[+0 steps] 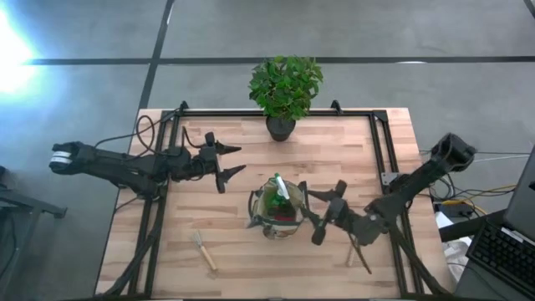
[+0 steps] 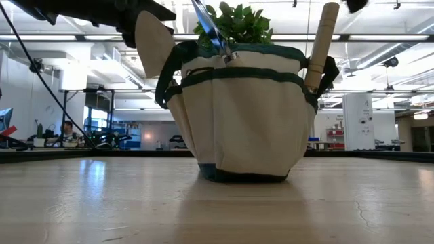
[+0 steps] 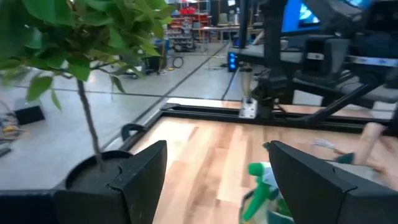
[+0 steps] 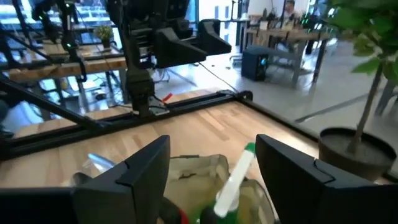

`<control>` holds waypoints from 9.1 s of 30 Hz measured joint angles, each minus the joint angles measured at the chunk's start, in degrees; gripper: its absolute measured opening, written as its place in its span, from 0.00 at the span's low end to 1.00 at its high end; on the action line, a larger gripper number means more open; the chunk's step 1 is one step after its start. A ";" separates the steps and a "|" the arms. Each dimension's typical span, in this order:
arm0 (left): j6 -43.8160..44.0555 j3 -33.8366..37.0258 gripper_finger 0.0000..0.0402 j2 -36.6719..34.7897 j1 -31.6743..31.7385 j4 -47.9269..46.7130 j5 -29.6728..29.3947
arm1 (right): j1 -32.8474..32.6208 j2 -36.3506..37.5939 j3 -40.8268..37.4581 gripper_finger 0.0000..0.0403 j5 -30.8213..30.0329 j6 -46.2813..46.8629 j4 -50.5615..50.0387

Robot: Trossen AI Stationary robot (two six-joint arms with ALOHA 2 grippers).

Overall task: Pick & Place Garden tools in Gardening bag
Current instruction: Put the right brown hand rake into the green gardening bag, then put the brown hand rake into the green gardening bag

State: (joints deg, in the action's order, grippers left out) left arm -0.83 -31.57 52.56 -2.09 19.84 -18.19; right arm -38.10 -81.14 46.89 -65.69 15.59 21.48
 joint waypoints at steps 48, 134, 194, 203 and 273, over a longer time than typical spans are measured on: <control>-0.91 0.00 0.71 -4.75 0.02 -10.49 -1.32 | -20.03 -0.07 5.44 0.44 49.50 118.31 -68.37; 5.54 0.00 0.71 -2.96 0.02 -11.35 -1.36 | -9.51 11.78 4.64 0.13 7.33 70.83 -69.85; 5.32 0.02 0.71 -2.32 0.02 -11.30 -1.19 | 18.43 -7.44 13.37 0.13 36.28 12.56 -17.33; 5.21 0.02 0.71 -2.32 0.02 -11.32 -1.19 | 19.02 -9.40 13.22 0.13 36.22 18.54 -21.60; 2.51 -0.34 0.71 -2.72 0.02 -13.24 0.92 | 17.37 -12.76 32.53 0.14 50.53 13.57 -58.62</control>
State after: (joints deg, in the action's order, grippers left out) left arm 1.69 -31.91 49.84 -2.07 6.60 -17.27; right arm -20.73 -93.90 79.42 -15.16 29.16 -37.14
